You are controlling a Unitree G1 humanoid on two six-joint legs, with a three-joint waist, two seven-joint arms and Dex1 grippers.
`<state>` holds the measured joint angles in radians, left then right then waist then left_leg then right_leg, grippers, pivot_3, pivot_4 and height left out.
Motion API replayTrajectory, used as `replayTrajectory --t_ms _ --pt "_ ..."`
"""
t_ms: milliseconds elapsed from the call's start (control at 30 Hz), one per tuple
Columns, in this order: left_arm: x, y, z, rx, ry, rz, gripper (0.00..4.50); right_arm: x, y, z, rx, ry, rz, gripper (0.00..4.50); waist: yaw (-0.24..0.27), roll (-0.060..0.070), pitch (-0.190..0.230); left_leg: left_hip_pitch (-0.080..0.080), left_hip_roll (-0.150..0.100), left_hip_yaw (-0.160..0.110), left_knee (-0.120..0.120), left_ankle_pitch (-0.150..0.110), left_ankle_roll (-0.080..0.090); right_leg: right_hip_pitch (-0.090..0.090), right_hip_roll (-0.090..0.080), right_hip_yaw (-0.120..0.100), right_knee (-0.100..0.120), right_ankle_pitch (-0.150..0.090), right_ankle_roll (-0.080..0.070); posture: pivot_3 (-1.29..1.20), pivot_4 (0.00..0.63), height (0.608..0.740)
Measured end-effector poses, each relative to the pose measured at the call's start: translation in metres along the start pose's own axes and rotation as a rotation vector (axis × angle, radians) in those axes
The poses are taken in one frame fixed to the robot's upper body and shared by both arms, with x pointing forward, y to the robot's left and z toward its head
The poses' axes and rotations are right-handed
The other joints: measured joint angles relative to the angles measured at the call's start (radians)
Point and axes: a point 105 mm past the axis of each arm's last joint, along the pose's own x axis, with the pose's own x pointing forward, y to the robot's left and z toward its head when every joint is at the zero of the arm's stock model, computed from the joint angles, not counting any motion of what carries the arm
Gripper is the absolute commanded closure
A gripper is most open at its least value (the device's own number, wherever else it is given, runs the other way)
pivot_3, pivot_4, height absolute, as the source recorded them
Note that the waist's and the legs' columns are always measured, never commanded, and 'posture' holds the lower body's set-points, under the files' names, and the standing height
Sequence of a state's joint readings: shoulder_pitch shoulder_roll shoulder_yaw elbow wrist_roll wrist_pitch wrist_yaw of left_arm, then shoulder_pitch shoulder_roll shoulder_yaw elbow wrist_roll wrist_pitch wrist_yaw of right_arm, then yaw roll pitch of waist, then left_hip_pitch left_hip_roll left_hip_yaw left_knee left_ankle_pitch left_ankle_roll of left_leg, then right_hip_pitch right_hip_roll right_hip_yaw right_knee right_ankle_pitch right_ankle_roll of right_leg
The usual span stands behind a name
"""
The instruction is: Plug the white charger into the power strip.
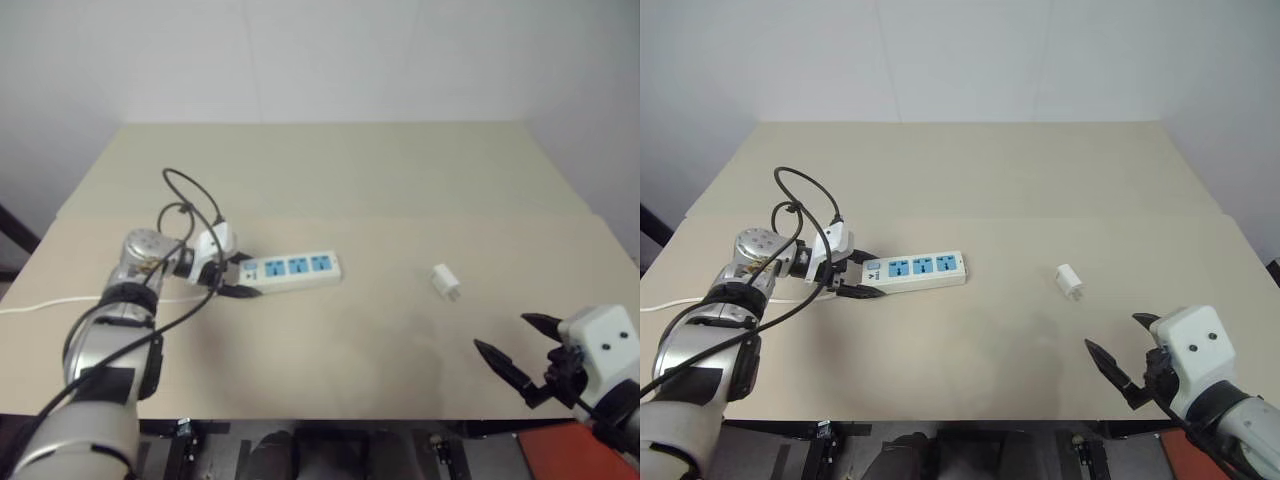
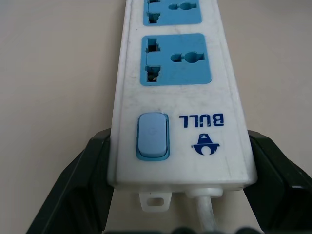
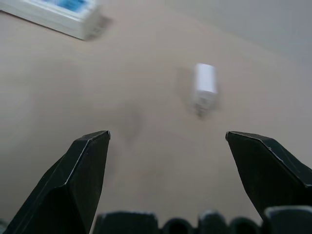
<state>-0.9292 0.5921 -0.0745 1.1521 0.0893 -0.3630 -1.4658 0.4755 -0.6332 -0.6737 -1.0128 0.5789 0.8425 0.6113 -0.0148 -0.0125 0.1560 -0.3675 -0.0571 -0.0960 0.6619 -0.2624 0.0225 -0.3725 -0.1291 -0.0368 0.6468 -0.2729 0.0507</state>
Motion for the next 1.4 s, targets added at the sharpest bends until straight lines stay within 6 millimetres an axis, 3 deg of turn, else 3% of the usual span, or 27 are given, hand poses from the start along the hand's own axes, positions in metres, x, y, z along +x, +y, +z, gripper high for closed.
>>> replayTrajectory --t_ms 100,300,567,600,667,867,1033,1400 --pt "-0.001 -0.014 -0.009 0.008 -0.002 0.006 1.19 0.005 0.011 0.010 -0.041 -0.053 0.092 0.00 -0.006 0.000 0.000 0.000 0.001 0.000 0.000 0.000 0.000 0.000 0.000 0.001 0.000 0.000 0.000 0.00 0.150 0.740" --pt "0.004 -0.039 -0.006 -0.021 -0.012 0.058 1.19 0.015 0.019 0.020 -0.093 -0.131 0.169 0.00 0.003 0.001 -0.001 0.004 0.002 0.000 0.000 0.000 0.000 0.002 0.000 0.007 -0.004 0.000 0.000 0.00 0.150 0.740" --pt "0.019 -0.047 0.003 -0.090 -0.011 0.131 1.19 0.028 0.021 0.015 -0.098 -0.126 0.193 0.00 0.025 0.005 -0.004 0.007 0.000 0.001 -0.001 0.000 0.000 0.004 0.001 0.011 -0.004 0.000 0.000 0.00 0.150 0.740" --pt "0.021 -0.048 0.005 -0.102 -0.014 0.130 0.48 0.028 0.021 0.015 -0.100 -0.126 0.192 0.00 0.026 0.006 -0.004 0.007 0.000 0.001 -0.001 0.000 0.000 0.004 0.001 0.011 -0.004 0.000 0.000 0.00 0.150 0.740" --pt "0.029 -0.051 0.006 -0.133 -0.025 0.126 0.05 0.029 0.019 0.015 -0.108 -0.124 0.173 0.00 0.027 0.006 -0.004 0.007 0.000 0.002 -0.001 0.000 0.000 0.004 0.001 0.012 -0.005 0.000 0.000 0.00 0.150 0.740" --pt "0.044 -0.051 0.025 -0.054 -0.205 0.169 0.05 0.029 0.016 0.011 -0.098 -0.114 0.136 0.00 0.026 0.005 -0.004 0.006 0.001 0.002 -0.001 0.000 0.000 0.002 0.001 0.014 -0.005 0.000 0.000 0.00 0.150 0.740" --pt "0.020 -0.051 0.028 -0.113 -0.421 0.134 0.05 0.027 0.018 0.007 -0.084 -0.101 0.125 0.00 0.015 0.005 -0.004 0.006 0.001 0.004 -0.001 0.000 0.000 0.001 0.002 0.016 -0.004 0.000 0.000 0.00 0.150 0.740" --pt "-0.018 -0.049 -0.016 -0.291 -0.524 0.118 0.05 0.025 0.016 0.008 -0.089 -0.111 0.110 0.00 0.013 0.004 -0.004 0.008 0.001 0.007 -0.001 -0.001 0.000 0.002 0.004 0.017 -0.005 0.000 0.000 0.00 0.150 0.740"
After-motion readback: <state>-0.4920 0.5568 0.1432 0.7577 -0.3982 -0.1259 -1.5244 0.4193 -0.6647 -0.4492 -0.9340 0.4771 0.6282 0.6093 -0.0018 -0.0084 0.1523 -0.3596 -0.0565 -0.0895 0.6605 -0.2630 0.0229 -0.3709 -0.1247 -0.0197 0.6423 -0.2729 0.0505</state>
